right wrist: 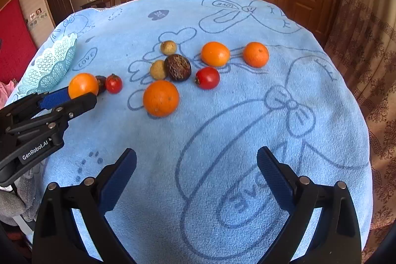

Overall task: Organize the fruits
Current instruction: 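Grasp the large orange with the left tool while the right tool grasps another orange, then carry both oranges into the mint basket and open both tools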

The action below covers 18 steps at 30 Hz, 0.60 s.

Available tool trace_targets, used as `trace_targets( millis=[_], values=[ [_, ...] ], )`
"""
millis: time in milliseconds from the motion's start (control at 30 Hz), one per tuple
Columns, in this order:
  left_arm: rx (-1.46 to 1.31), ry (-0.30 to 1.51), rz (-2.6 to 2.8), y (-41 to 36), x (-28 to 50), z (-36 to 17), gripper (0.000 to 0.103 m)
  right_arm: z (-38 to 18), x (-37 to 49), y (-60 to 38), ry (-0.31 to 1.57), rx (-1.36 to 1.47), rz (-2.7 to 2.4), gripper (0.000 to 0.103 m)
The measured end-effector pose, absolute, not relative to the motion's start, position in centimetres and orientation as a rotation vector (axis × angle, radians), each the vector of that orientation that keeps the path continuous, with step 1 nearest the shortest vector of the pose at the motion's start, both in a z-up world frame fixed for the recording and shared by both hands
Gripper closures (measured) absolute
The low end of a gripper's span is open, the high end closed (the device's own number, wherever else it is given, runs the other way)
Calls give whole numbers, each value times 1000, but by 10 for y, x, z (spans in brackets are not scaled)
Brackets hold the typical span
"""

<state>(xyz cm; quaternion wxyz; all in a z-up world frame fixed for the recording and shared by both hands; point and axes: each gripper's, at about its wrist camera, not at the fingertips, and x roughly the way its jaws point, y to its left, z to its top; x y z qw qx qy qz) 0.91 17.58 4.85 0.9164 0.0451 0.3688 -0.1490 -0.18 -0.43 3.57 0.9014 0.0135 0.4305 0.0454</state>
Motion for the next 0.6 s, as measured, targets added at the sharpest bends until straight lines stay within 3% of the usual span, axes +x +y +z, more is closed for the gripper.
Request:
trace_targets(
  millis=[67, 300, 433, 600],
  values=[
    [81, 748, -294, 183, 8, 53, 58, 41, 8, 0, 874, 32, 101, 9],
    [51, 745, -268, 200, 7, 55, 58, 39, 48, 27, 903, 30, 144, 36],
    [34, 743, -259, 207, 7, 57, 58, 25, 62, 34, 934, 22, 140, 58],
    [8, 732, -235, 220, 10, 62, 58, 19, 58, 37, 917, 32, 156, 64]
  ],
)
